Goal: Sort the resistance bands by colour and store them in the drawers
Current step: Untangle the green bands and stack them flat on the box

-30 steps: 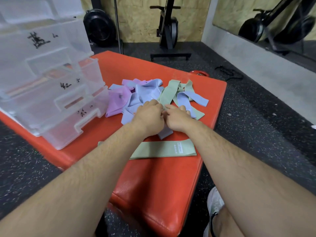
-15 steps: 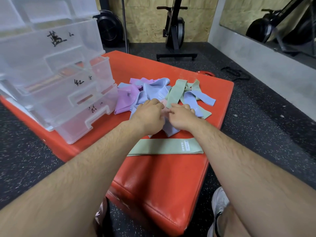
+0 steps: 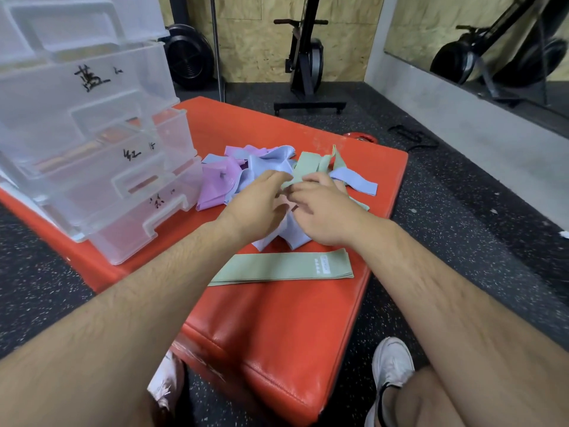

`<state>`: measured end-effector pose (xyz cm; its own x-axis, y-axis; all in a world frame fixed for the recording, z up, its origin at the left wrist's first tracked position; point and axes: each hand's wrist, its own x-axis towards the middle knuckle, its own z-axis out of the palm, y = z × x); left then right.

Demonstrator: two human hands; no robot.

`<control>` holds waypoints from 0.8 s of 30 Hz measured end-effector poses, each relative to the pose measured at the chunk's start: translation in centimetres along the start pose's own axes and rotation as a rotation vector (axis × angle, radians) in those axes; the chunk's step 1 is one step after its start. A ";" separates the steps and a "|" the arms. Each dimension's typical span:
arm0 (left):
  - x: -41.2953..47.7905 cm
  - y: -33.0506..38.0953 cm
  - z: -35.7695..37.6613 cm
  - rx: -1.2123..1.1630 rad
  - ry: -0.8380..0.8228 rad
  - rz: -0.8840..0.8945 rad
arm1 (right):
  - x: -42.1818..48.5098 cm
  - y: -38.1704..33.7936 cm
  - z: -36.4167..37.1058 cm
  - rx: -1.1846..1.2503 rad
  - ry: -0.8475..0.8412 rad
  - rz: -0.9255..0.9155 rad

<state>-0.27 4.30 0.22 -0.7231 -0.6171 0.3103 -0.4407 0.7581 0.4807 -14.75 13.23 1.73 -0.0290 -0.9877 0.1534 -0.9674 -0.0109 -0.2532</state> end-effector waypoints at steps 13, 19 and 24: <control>-0.8 3.0 -2.5 -0.513 0.206 -0.228 | 0.0 1.0 0.2 0.714 0.047 0.193; -1.4 2.0 -4.0 -0.509 0.163 -0.273 | 0.6 0.1 -0.8 0.613 0.104 0.070; -1.8 1.4 -4.2 -0.468 0.100 -0.294 | 0.6 0.5 -1.0 0.556 0.033 0.011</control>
<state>2.68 5.57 3.75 -0.5418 -0.8224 0.1735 -0.3163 0.3907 0.8645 -15.48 12.81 2.68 -0.0550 -0.9830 0.1750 -0.6889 -0.0895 -0.7193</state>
